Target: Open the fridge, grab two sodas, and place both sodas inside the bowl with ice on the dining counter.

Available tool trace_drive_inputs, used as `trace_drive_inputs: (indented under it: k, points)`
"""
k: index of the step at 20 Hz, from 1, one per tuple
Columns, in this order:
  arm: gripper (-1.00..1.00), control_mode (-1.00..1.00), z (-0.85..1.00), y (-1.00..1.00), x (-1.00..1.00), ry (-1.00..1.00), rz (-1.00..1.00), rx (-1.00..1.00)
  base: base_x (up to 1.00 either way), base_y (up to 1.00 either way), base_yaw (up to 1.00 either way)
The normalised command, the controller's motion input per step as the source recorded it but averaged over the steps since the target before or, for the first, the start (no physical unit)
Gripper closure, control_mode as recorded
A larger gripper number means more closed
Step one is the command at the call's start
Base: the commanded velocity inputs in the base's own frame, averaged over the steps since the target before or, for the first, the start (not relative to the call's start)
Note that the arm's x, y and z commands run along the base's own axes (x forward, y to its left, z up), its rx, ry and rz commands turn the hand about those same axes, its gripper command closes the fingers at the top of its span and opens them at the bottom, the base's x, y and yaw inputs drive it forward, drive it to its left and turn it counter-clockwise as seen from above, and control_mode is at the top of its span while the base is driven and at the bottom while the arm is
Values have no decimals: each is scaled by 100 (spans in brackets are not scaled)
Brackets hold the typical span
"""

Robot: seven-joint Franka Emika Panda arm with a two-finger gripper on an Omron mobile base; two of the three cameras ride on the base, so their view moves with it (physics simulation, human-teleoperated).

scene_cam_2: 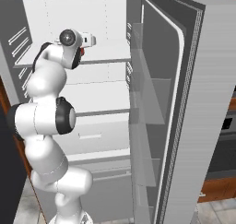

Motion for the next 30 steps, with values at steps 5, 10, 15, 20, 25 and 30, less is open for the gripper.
trace_drive_inputs:
  k: [5, 10, 15, 20, 25, 30]
  points:
    - [-100, -100, -5, 7, 9, 4, 0, 0, 0, 0, 0]
    - [100, -100, -8, 7, 6, 4, 0, 0, 0, 0, 0]
    - [100, -100, -8, 6, 8, 5, 0, 0, 0, 0, 0]
    - [100, -100, -4, 3, 3, 3, 0, 0, 0, 0, 0]
    - [100, -100, 0, 0, 0, 0, 0, 0, 0, 0, 0]
    - [100, -100, -2, 0, -2, 0, 0, 0, 0, 0, 0]
